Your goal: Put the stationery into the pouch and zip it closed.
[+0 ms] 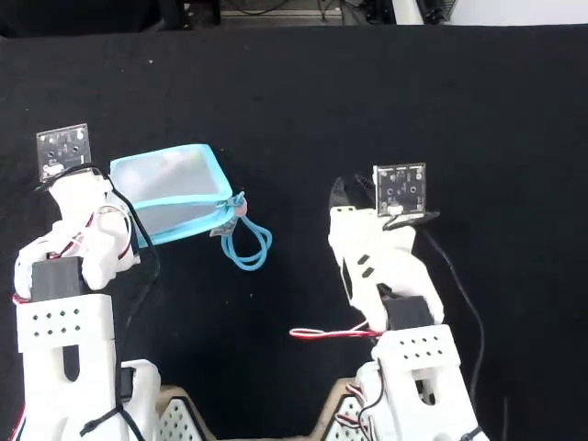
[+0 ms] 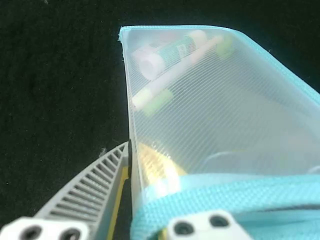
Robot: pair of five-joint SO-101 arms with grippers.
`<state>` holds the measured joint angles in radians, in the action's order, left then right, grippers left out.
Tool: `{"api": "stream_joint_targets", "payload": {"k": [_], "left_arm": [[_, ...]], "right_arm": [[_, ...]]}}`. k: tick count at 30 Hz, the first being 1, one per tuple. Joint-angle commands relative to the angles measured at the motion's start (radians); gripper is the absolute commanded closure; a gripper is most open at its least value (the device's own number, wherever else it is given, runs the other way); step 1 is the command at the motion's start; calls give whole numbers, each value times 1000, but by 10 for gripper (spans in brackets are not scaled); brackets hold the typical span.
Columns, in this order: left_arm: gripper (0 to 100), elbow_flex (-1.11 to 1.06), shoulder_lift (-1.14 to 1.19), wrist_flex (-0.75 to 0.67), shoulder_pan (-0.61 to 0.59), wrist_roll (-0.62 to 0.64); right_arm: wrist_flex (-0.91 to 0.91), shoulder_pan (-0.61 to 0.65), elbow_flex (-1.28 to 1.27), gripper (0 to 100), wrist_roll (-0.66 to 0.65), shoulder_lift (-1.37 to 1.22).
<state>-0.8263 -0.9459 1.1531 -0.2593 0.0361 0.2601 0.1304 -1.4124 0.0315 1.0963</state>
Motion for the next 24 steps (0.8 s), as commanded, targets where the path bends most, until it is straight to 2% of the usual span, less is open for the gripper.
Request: {"api": "stream_joint_targets", "payload": {"k": [1,13,20,24], "left_arm": [[964,-5,2,-6,-2,6],[964,-5,2,-6,-2,6],[964,-5,2,-6,-2,6],[964,-7,2,-6,-2,6]], "right_arm": [[8,-17,102,916,8,-50],[29,-18,417,913,2,-639],[382,-18,740,913,8,-901],[509,-18,889,913,8,-1046]]}}
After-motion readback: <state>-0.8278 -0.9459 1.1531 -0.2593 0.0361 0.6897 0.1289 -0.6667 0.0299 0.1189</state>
